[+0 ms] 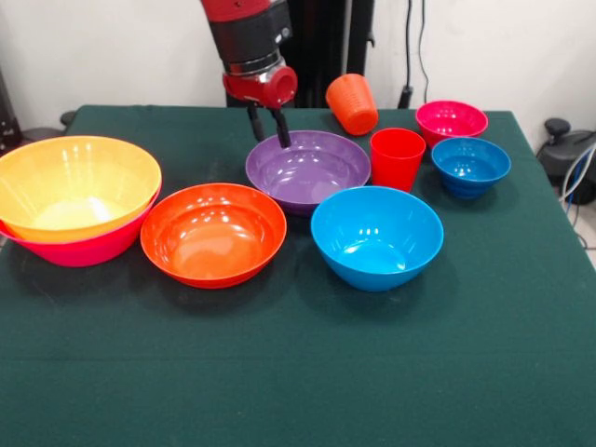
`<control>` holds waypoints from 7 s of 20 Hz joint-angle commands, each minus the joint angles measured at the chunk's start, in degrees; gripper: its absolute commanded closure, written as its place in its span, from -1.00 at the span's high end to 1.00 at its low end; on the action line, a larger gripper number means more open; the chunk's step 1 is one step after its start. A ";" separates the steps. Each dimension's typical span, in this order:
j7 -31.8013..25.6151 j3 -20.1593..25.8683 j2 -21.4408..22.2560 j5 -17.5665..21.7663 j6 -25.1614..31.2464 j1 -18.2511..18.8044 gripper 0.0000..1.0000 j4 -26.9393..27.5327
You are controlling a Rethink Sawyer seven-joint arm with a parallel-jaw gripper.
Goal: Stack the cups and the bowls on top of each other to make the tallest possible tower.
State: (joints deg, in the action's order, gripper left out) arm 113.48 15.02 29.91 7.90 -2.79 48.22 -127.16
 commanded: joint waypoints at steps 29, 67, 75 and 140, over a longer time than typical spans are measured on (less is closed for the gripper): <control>6.13 -0.93 -8.79 2.69 -5.28 -2.24 -1.00 9.66; -12.71 9.48 42.69 2.46 27.36 9.63 -1.00 -18.41; -28.49 15.70 53.81 -2.93 40.99 15.41 -1.00 -14.43; -61.48 37.12 8.99 28.25 68.28 28.10 -1.00 25.23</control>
State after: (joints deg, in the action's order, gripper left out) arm 72.49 50.87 44.95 30.88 61.99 77.99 -104.57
